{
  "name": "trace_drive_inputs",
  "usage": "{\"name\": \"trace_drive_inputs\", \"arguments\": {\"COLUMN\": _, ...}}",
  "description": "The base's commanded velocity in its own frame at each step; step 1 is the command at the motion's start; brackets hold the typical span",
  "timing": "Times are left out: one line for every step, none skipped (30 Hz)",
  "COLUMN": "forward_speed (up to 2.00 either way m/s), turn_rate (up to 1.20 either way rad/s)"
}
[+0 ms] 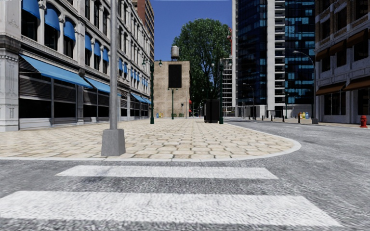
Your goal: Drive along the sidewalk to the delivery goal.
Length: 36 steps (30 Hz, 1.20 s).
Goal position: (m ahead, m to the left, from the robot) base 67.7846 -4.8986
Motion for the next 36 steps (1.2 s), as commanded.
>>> {"name": "trace_drive_inputs", "arguments": {"forward_speed": 2.0, "turn_rate": 0.0}}
{"name": "trace_drive_inputs", "arguments": {"forward_speed": 2.0, "turn_rate": 0.0}}
{"name": "trace_drive_inputs", "arguments": {"forward_speed": 2.0, "turn_rate": 0.0}}
{"name": "trace_drive_inputs", "arguments": {"forward_speed": 2.0, "turn_rate": 0.0}}
{"name": "trace_drive_inputs", "arguments": {"forward_speed": 2.0, "turn_rate": 0.0}}
{"name": "trace_drive_inputs", "arguments": {"forward_speed": 2.0, "turn_rate": 0.0}}
{"name": "trace_drive_inputs", "arguments": {"forward_speed": 2.0, "turn_rate": 0.0}}
{"name": "trace_drive_inputs", "arguments": {"forward_speed": 2.0, "turn_rate": 0.0}}
{"name": "trace_drive_inputs", "arguments": {"forward_speed": 2.0, "turn_rate": 0.0}}
{"name": "trace_drive_inputs", "arguments": {"forward_speed": 2.0, "turn_rate": 0.0}}
{"name": "trace_drive_inputs", "arguments": {"forward_speed": 2.0, "turn_rate": 0.0}}
{"name": "trace_drive_inputs", "arguments": {"forward_speed": 2.0, "turn_rate": 0.0}}
{"name": "trace_drive_inputs", "arguments": {"forward_speed": 2.0, "turn_rate": 0.0}}
{"name": "trace_drive_inputs", "arguments": {"forward_speed": 2.0, "turn_rate": 0.0}}
{"name": "trace_drive_inputs", "arguments": {"forward_speed": 2.0, "turn_rate": 0.0}}
{"name": "trace_drive_inputs", "arguments": {"forward_speed": 2.0, "turn_rate": 0.0}}
{"name": "trace_drive_inputs", "arguments": {"forward_speed": 2.0, "turn_rate": 0.0}}
{"name": "trace_drive_inputs", "arguments": {"forward_speed": 2.0, "turn_rate": 0.0}}
{"name": "trace_drive_inputs", "arguments": {"forward_speed": 2.0, "turn_rate": 0.0}}
{"name": "trace_drive_inputs", "arguments": {"forward_speed": 2.0, "turn_rate": 0.0}}
{"name": "trace_drive_inputs", "arguments": {"forward_speed": 2.0, "turn_rate": 0.0}}
{"name": "trace_drive_inputs", "arguments": {"forward_speed": 2.0, "turn_rate": 0.0}}
{"name": "trace_drive_inputs", "arguments": {"forward_speed": 2.0, "turn_rate": 0.0}}
{"name": "trace_drive_inputs", "arguments": {"forward_speed": 2.0, "turn_rate": 0.0}}
{"name": "trace_drive_inputs", "arguments": {"forward_speed": 2.0, "turn_rate": 0.0}}
{"name": "trace_drive_inputs", "arguments": {"forward_speed": 2.0, "turn_rate": 0.0}}
{"name": "trace_drive_inputs", "arguments": {"forward_speed": 2.0, "turn_rate": 0.0}}
{"name": "trace_drive_inputs", "arguments": {"forward_speed": 2.0, "turn_rate": 0.0}}
{"name": "trace_drive_inputs", "arguments": {"forward_speed": 2.0, "turn_rate": 0.0}}
{"name": "trace_drive_inputs", "arguments": {"forward_speed": 2.0, "turn_rate": 0.0}}
{"name": "trace_drive_inputs", "arguments": {"forward_speed": 2.0, "turn_rate": 0.0}}
{"name": "trace_drive_inputs", "arguments": {"forward_speed": 1.85, "turn_rate": 0.0}}
{"name": "trace_drive_inputs", "arguments": {"forward_speed": 1.77, "turn_rate": 0.0}}
{"name": "trace_drive_inputs", "arguments": {"forward_speed": 1.67, "turn_rate": 0.0}}
{"name": "trace_drive_inputs", "arguments": {"forward_speed": 1.59, "turn_rate": 0.0}}
{"name": "trace_drive_inputs", "arguments": {"forward_speed": 1.59, "turn_rate": 0.0}}
